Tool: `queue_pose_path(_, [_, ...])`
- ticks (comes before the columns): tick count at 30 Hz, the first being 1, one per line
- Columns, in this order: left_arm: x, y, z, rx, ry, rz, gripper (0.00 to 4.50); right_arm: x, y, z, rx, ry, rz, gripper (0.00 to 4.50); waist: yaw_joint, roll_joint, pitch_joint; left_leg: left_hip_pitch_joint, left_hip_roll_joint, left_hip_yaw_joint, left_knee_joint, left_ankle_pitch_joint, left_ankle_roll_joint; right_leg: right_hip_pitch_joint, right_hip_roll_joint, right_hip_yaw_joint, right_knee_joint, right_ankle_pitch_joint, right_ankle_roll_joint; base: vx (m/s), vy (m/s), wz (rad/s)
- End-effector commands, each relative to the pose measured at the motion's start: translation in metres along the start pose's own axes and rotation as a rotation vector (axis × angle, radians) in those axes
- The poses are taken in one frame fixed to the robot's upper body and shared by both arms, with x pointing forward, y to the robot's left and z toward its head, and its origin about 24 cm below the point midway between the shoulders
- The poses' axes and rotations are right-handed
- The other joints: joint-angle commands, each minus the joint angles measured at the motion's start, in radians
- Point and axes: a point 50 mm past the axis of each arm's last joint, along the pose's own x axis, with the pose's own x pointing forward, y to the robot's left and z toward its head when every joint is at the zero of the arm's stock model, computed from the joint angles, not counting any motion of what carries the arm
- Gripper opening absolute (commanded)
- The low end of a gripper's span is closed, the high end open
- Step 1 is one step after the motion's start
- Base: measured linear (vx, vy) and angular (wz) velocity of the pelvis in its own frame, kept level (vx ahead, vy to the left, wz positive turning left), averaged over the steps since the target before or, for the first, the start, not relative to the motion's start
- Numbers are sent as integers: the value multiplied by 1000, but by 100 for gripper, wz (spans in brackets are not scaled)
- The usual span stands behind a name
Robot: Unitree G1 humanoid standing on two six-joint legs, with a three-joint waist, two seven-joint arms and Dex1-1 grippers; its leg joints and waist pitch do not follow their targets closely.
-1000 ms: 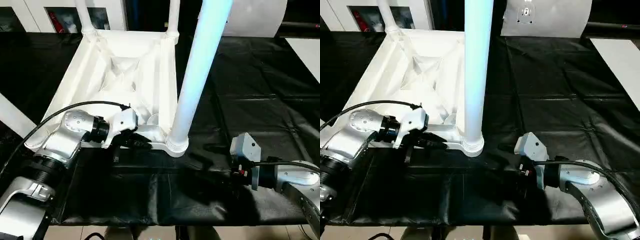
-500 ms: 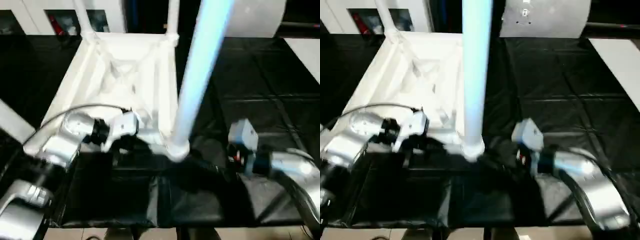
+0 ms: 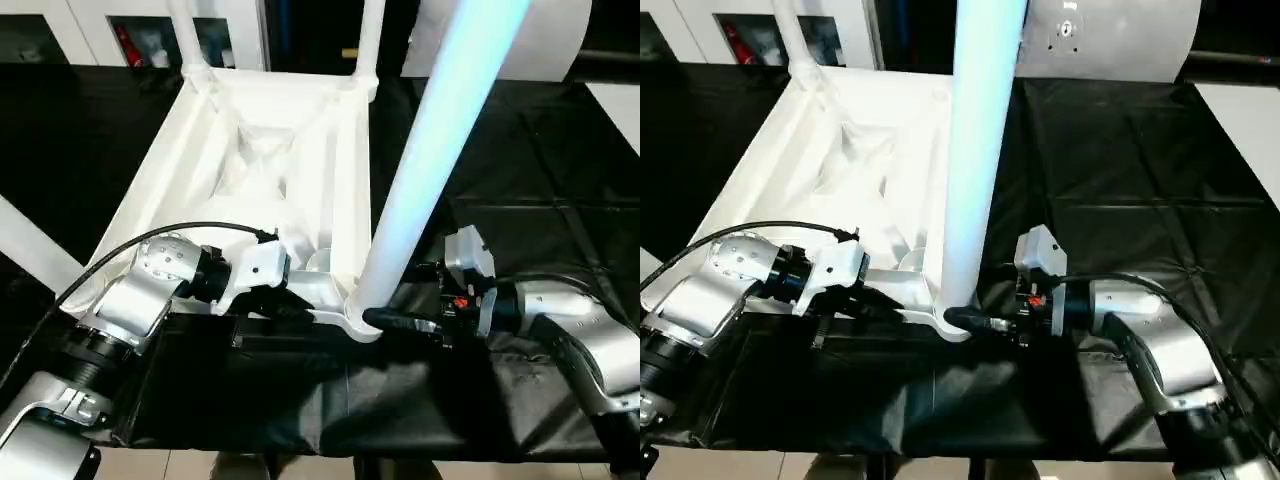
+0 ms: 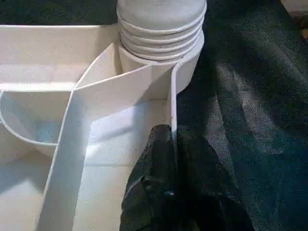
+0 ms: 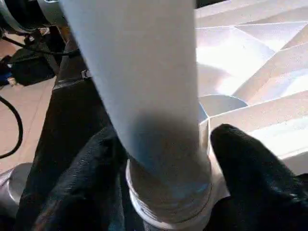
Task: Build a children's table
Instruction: Rotate leg to tighten
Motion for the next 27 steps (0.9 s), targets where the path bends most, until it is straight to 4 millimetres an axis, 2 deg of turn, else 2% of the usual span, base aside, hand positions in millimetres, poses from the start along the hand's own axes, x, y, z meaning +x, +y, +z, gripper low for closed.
queue_pose_path(1, [2, -3, 1, 13, 11, -36, 0, 2, 0, 2, 0, -12, 34, 281, -2, -7, -99, 17, 56, -22, -65, -141, 87, 61, -90, 59, -74, -308, -225, 0, 0, 0])
queue_pose_path(4, [2, -3, 1, 12, 15, -37, 0, 4, -1, 2, 6, -14, 52, 242, -2, -7, -99, 17, 57, -22, -65, -138, 89, 60, -90, 58, -74, -301, -229, 0, 0, 0])
queue_pose_path(10, [0, -2, 1, 8, 17, -34, 0, 6, -1, 1, 25, -17, 80, 206, -1, -7, -98, 16, 57, -21, -65, -137, 88, 61, -90, 59, -74, -296, -230, 0, 0, 0])
queue_pose_path(11, [0, -2, 1, 8, 17, -34, 0, 6, -1, 1, 27, -17, 81, 205, -1, -7, -99, 16, 57, -22, -65, -137, 87, 61, -90, 59, -74, -298, -230, 0, 0, 0])
queue_pose_path(12, [0, -2, 1, 2, 14, -32, 0, 7, 0, 1, 36, -22, 88, 203, -1, -3, -98, 17, 57, -22, -66, -141, 86, 60, -90, 58, -75, -299, -231, 0, 0, 0])
queue_pose_path(17, [4, 1, 2, -22, 14, 6, 0, 14, 8, 0, 63, -50, 90, 200, 0, -4, -98, 18, 58, -23, -67, -149, 80, 60, -90, 58, -75, -305, -232, 0, 0, 0])
queue_pose_path(19, [5, 2, 2, -27, 12, 20, 0, 15, 8, 0, 63, -52, 82, 200, 0, -4, -96, 18, 57, -23, -67, -163, 74, 59, -91, 58, -80, -337, -223, 0, 0, 0])
queue_pose_path(20, [9, 7, 5, -61, 0, 87, 0, 21, 10, -2, 53, -47, 19, 200, -1, -4, -94, 19, 57, -23, -68, -168, 71, 58, -91, 58, -81, -349, -220, 0, 0, 0])
queue_pose_path(21, [10, 8, 6, -70, -4, 101, 0, 23, 10, -2, 51, -46, 5, 200, 0, -3, -91, 21, 59, -23, -70, -180, 61, 54, -90, 58, -84, -372, -211, 0, 0, 0])
queue_pose_path(22, [17, 14, 12, -113, -40, 166, 0, 30, 9, -3, 37, -40, -88, 200, -4, -3, -87, 22, 57, -23, -72, -199, 46, 51, -89, 57, -87, -412, -203, 0, 0, 0])
queue_pose_path(23, [19, 15, 14, -124, -53, 183, 0, 33, 8, -3, 34, -37, -119, 200, -4, -4, -86, 22, 54, -25, -71, -213, 40, 52, -89, 54, -92, -445, -194, 0, 0, 0])
queue_pose_path(25, [25, 20, 20, -148, -74, 233, 0, 40, 4, -2, 59, -51, -208, 197, -10, -6, -83, 22, 50, -29, -73, -234, 25, 53, -92, 52, -99, -514, -166, 0, 0, 0])
queue_pose_path(26, [32, 25, 27, -173, -92, 287, 0, 47, 0, 1, 96, -78, -298, 197, -21, -4, -80, 21, 48, -33, -75, -254, 13, 51, -90, 48, -104, -558, -141, 0, 0, 0])
queue_pose_path(27, [35, 27, 30, -183, -98, 308, 0, 50, -1, 2, 113, -88, -332, 196, -24, -5, -81, 24, 46, -35, -73, -268, 10, 49, -91, 46, -108, -581, -133, 0, 0, 0])
